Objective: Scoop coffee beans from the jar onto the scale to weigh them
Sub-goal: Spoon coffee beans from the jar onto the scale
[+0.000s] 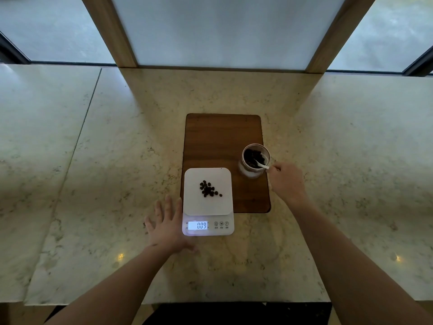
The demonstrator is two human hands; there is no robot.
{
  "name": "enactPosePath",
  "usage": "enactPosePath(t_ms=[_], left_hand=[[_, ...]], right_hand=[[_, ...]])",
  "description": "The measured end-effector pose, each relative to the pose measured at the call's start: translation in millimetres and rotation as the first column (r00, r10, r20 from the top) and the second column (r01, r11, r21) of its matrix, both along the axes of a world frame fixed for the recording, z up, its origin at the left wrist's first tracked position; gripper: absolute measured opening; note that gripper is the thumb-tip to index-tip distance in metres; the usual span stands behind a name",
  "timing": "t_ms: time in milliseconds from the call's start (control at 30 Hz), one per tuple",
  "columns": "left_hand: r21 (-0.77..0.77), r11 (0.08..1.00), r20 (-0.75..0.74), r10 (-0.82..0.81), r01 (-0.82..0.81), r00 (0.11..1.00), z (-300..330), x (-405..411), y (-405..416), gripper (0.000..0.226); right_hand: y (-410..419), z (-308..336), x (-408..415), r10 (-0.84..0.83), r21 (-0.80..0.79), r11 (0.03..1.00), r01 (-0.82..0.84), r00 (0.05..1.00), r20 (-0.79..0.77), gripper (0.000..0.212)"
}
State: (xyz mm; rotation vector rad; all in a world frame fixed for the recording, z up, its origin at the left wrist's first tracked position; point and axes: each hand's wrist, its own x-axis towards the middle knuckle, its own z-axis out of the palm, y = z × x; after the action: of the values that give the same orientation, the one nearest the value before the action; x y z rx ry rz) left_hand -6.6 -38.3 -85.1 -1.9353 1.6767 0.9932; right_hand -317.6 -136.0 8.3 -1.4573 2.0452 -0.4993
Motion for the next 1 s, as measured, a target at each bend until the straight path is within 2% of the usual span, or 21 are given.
enactPosePath(t_ms=[333,1000], left_hand=[[0.009,1.000,0.016,-0.001,0.001,1.000,2.5,-1.4,-1.3,0.161],[0.019,1.000,0.037,-0.021,0.021,0.999,6.9,-4.0,-1.6,0.159]], right_hand=[[-2.0,-6.0,2.1,-0.232,0.141,0.970,0.199,0.932,0.279,0.031],[5.1,-13.6,-0.1,-0.450,0.282,0.893,0.351,0.690,0.567,0.027]])
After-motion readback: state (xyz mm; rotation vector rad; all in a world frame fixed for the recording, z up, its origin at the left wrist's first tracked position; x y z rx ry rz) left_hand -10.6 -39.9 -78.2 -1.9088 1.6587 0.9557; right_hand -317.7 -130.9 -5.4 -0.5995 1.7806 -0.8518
